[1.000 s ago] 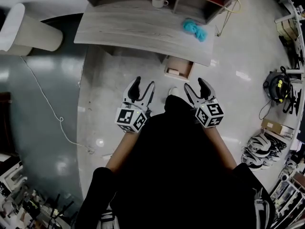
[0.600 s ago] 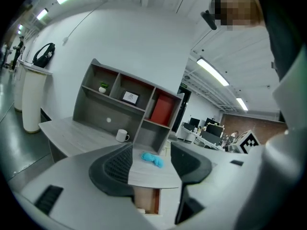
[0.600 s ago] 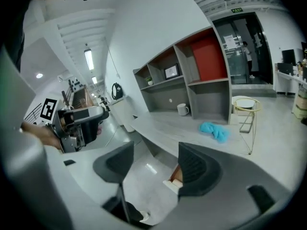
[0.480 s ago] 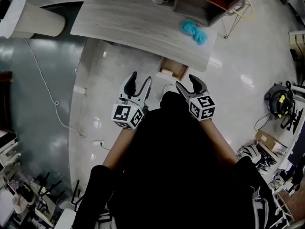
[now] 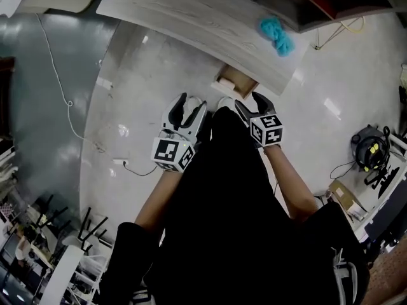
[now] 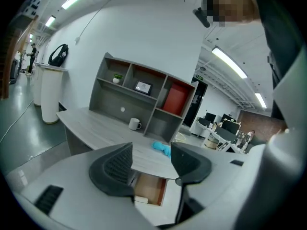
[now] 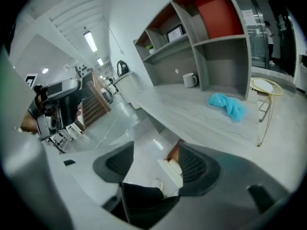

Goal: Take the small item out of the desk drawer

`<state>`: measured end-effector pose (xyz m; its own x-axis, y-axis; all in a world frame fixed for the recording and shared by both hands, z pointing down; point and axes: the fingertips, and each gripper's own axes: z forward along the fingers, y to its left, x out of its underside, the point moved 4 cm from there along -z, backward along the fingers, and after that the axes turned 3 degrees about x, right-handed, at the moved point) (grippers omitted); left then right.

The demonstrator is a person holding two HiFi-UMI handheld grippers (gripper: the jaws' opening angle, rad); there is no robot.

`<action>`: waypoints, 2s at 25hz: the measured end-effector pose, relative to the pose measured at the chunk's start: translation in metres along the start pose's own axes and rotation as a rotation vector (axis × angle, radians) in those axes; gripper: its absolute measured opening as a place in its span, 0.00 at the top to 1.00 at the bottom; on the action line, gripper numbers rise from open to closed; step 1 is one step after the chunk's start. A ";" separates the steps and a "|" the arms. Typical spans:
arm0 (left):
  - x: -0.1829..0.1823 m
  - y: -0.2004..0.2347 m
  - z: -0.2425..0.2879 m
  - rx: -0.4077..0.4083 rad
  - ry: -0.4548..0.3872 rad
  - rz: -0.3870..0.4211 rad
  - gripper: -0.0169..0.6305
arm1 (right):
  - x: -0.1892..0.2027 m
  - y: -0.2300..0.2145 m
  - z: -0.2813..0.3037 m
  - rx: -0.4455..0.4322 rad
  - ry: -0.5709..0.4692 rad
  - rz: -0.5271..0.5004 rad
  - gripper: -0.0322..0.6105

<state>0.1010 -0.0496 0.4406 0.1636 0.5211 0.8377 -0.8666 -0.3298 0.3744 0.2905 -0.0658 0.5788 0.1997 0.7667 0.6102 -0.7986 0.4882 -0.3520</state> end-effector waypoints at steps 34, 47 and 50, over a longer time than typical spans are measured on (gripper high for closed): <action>0.109 0.101 0.031 -0.153 0.047 -0.239 0.62 | 0.121 -0.059 0.257 -0.048 0.538 -0.336 0.53; 0.111 0.100 0.021 -0.179 0.032 -0.215 0.62 | 0.150 -0.078 0.283 -0.024 0.630 -0.455 0.63; 0.115 0.098 0.021 -0.177 0.039 -0.223 0.62 | 0.153 -0.080 0.287 -0.024 0.641 -0.474 0.66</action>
<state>0.0450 -0.0388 0.5816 0.3439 0.5963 0.7254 -0.8809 -0.0628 0.4692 0.2223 -0.1068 0.9040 0.8083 0.5625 0.1743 -0.5363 0.8254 -0.1766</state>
